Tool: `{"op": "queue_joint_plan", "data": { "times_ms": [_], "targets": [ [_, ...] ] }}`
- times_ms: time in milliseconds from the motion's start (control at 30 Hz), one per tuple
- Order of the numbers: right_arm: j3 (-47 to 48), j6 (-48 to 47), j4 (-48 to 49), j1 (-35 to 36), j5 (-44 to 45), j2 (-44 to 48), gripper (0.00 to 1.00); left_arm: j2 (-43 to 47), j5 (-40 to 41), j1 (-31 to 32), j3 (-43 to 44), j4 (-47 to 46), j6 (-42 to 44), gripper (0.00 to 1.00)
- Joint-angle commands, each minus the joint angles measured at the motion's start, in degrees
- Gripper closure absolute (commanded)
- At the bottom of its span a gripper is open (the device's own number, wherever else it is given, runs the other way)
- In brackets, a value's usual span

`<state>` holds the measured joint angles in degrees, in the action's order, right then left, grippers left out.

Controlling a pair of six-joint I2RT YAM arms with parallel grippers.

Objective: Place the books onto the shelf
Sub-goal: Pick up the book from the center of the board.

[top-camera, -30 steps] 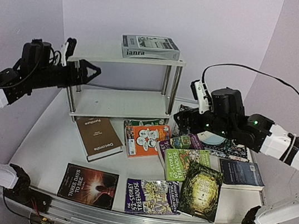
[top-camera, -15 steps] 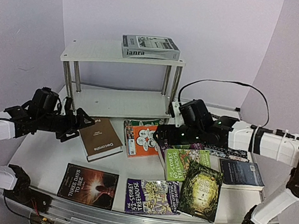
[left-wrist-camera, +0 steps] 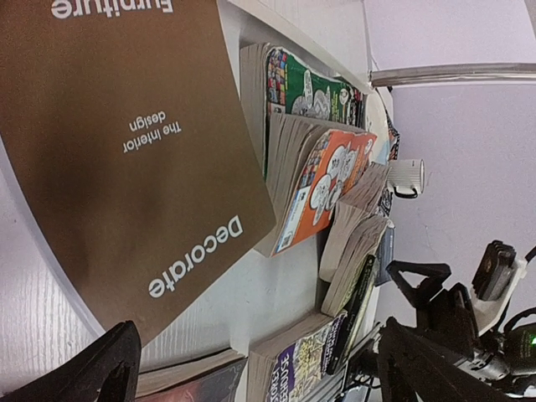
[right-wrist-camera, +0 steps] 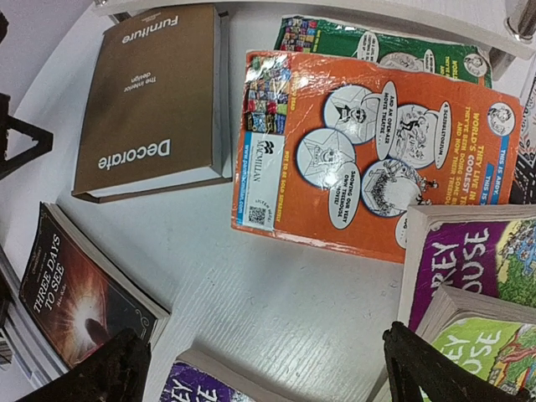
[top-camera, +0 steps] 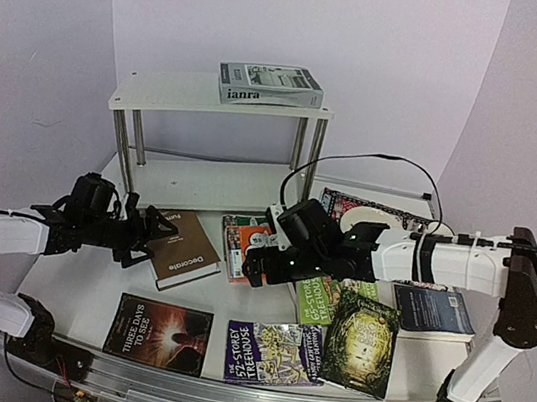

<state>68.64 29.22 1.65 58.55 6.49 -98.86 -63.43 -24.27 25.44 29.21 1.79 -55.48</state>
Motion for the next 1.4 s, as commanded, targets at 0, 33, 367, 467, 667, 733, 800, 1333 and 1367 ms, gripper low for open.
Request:
{"op": "queue_joint_plan", "data": {
  "times_ms": [0, 33, 367, 467, 667, 733, 800, 1333, 1367],
  "targets": [
    [3.00, 1.74, -0.01, 1.06, 0.55, -2.27, 0.02, -2.03, -3.20, -3.18, -0.75, -5.78, 0.62, 0.00],
    [3.33, 1.91, 0.24, 1.33, 0.13, -2.88, 0.02, -2.37, -3.59, -3.80, -0.87, -6.15, 0.87, 0.00],
    [10.71, 3.50, 3.56, 2.63, -0.97, -11.18, 0.02, -4.47, -4.72, -6.36, -2.69, -9.00, 2.70, 0.00],
    [14.30, 2.79, 3.71, 2.68, -0.48, -14.13, 0.02, -6.14, -5.29, -6.41, -3.07, -10.70, 2.29, 0.00],
    [21.18, 3.05, 3.71, 2.67, -2.51, -20.27, 0.07, -6.28, -3.15, -6.73, -3.95, -10.77, 2.13, 0.00],
    [23.22, 3.59, 3.71, 2.68, -2.92, -22.45, 0.08, -6.38, -2.91, -7.20, -4.40, -10.84, 2.03, 0.00],
    [25.10, 4.45, 3.71, 2.67, -2.45, -24.02, 0.08, -6.74, -2.77, -7.86, -4.73, -10.86, 2.12, 0.01],
    [34.29, 9.66, 5.20, 2.65, 3.00, -34.86, 0.05, -12.45, -3.20, -9.16, -3.00, -11.10, 5.16, 0.01],
    [34.53, 9.78, 5.26, 2.65, 3.31, -35.31, 0.05, -12.94, -3.12, -9.14, -2.86, -11.11, 5.28, 0.01]
  ]
}}
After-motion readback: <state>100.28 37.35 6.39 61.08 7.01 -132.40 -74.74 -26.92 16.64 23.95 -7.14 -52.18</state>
